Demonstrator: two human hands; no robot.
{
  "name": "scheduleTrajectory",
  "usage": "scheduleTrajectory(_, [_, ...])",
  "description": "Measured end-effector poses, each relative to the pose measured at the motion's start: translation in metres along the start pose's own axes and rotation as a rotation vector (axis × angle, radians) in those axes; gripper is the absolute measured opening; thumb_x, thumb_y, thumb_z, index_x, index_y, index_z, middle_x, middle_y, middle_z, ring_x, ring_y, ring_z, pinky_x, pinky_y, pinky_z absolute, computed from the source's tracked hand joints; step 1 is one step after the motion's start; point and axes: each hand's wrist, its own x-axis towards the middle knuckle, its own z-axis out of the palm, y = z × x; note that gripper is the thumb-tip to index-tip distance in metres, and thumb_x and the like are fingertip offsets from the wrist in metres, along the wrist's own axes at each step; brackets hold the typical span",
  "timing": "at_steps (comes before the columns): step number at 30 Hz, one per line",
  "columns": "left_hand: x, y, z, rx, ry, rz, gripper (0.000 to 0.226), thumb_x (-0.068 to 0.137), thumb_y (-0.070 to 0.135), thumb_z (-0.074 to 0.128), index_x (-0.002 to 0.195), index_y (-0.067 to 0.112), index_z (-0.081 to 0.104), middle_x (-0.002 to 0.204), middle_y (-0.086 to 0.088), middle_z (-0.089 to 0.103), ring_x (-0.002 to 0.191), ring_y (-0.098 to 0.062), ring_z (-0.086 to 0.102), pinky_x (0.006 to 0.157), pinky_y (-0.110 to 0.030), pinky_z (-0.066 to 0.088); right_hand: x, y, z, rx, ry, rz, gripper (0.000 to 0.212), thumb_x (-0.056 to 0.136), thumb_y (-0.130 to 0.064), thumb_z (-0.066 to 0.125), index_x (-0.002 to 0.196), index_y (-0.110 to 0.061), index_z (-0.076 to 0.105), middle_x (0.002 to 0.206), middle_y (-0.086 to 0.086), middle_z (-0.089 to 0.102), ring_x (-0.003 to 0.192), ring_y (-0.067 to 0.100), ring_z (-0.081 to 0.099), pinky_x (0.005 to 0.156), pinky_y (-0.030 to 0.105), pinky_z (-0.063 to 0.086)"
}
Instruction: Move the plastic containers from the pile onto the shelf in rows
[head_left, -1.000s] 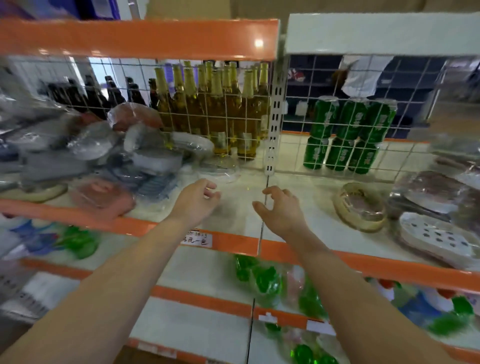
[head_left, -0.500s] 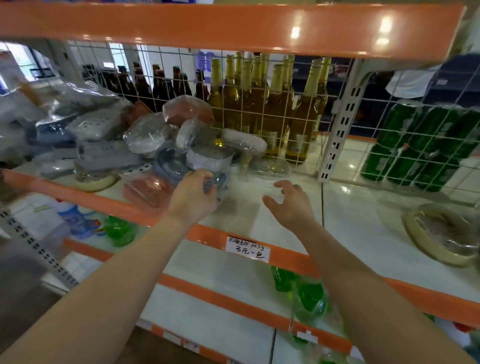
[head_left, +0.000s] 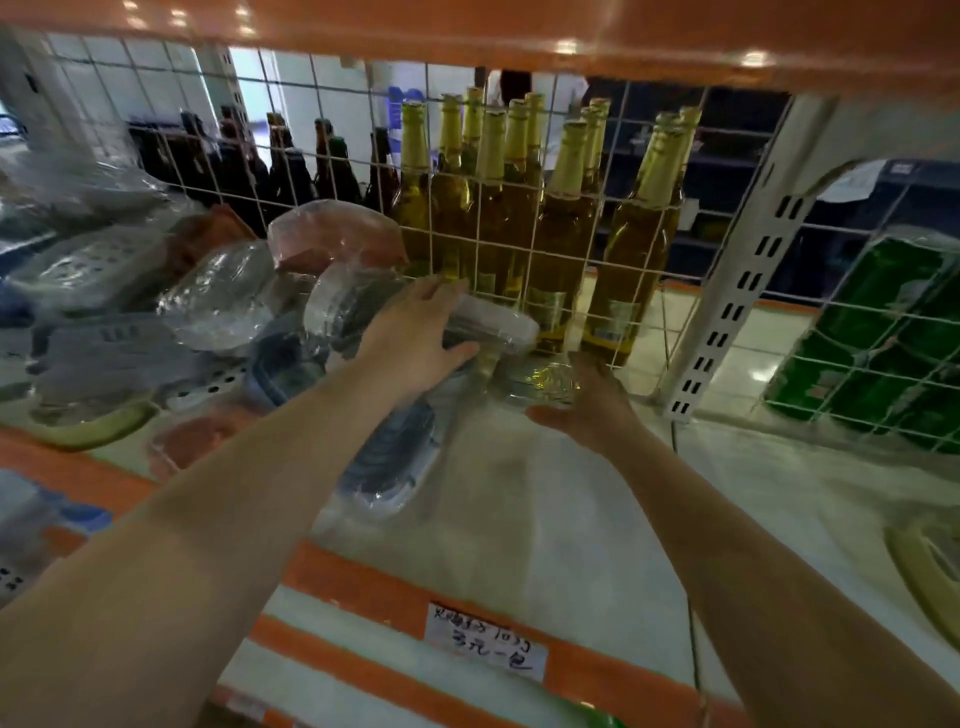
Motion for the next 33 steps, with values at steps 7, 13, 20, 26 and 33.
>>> scheduleTrajectory(7, [0.036, 0.005, 0.023, 0.085, -0.132, 0.064, 0.067, 0.088, 0.043, 0.061, 0.144, 0.020, 0.033, 0.151, -0.003, 0.031, 0.144, -0.027, 0.016, 0.114, -0.041, 0.017, 0.025, 0.013, -0.003, -0.007, -0.103, -0.046, 0.079, 0.070, -0.032, 0.083, 0.137, -0.016, 0.043, 0.132, 0.005, 0.051, 0.126, 0.025, 0.045, 0.101, 0.031, 0.036])
scheduleTrajectory(13, [0.049, 0.005, 0.020, 0.110, -0.209, 0.102, 0.055, 0.082, 0.041, 0.068, 0.126, 0.019, 0.044, 0.131, -0.005, 0.049, 0.121, -0.025, 0.043, 0.098, -0.038, 0.035, 0.037, 0.022, 0.002, -0.207, -0.221, 0.024, 0.091, 0.056, -0.068, 0.074, 0.132, -0.024, 0.046, 0.129, 0.002, 0.043, 0.116, 0.021, 0.037, 0.089, 0.027, 0.036])
scheduleTrajectory(20, [0.050, 0.010, 0.016, 0.239, -0.166, 0.233, 0.025, 0.090, 0.029, 0.059, 0.110, 0.017, 0.050, 0.117, -0.003, 0.053, 0.106, -0.022, 0.051, 0.083, -0.034, 0.039, 0.016, 0.026, -0.002, 0.132, -0.161, 0.014, 0.051, 0.064, -0.014, 0.087, 0.103, -0.020, 0.053, 0.087, -0.017, 0.055, 0.077, 0.001, 0.055, 0.056, 0.001, 0.041])
scheduleTrajectory(26, [0.034, 0.015, 0.002, 0.117, -0.129, 0.259, 0.030, 0.095, 0.020, 0.053, 0.125, 0.015, 0.051, 0.121, -0.005, 0.054, 0.110, -0.025, 0.051, 0.083, -0.032, 0.037, -0.018, 0.015, -0.013, -0.025, 0.004, 0.007, 0.070, 0.068, -0.034, 0.083, 0.124, -0.007, 0.052, 0.112, 0.003, 0.059, 0.089, 0.013, 0.053, 0.072, 0.017, 0.041])
scheduleTrajectory(33, [0.005, 0.030, -0.015, 0.060, -0.032, 0.358, 0.036, 0.095, 0.026, 0.053, 0.130, 0.019, 0.049, 0.122, -0.005, 0.056, 0.107, -0.024, 0.054, 0.078, -0.029, 0.038, -0.065, 0.014, -0.021, 0.084, 0.217, 0.212, 0.072, 0.059, -0.043, 0.087, 0.116, -0.011, 0.055, 0.107, 0.003, 0.061, 0.087, 0.016, 0.060, 0.066, 0.025, 0.050])
